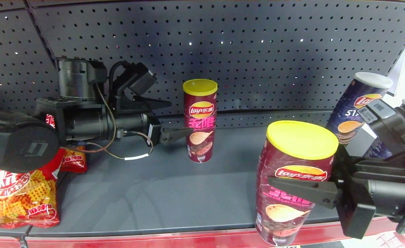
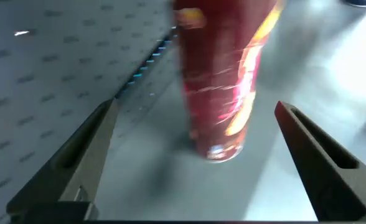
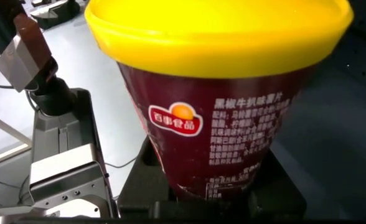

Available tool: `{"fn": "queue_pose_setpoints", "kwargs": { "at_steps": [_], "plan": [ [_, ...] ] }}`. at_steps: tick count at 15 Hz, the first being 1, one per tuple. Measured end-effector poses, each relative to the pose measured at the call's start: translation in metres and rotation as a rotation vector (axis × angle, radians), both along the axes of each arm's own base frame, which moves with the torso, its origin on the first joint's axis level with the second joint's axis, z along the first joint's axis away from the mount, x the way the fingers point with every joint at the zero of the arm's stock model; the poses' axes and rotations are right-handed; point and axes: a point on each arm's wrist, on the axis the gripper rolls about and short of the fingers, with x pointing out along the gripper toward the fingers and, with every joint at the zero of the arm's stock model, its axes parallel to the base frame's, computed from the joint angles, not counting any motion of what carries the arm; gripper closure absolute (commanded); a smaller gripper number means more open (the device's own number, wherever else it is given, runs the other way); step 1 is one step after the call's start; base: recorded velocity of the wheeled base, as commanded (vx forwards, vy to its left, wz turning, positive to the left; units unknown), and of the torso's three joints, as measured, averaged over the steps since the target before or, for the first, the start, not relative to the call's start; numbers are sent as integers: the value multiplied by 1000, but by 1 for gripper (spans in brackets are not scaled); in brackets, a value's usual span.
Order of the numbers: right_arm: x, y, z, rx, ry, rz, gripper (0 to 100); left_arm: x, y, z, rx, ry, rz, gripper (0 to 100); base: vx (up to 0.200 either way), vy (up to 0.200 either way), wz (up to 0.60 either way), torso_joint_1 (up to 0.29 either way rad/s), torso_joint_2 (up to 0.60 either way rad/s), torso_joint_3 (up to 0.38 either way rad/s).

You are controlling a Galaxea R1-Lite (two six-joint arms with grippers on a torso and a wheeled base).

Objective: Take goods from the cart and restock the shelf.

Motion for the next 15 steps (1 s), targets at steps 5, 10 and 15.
{"fn": "queue_pose_setpoints", "kwargs": {
  "at_steps": [5,10,15],
  "plan": [
    [5,1,-1,-4,6,-10,100,22,-21,-6,-3,4,-46,0,0,0,0,0,0,0],
    [9,1,1,0,1,-20,100,47,-44,-14,-14,-7,-108,0,0,0,0,0,0,0],
    [14,4,1,-5,7,-25,100,66,-59,-22,-24,-16,-127,100,0,0,0,0,0,0]
  ]
}}
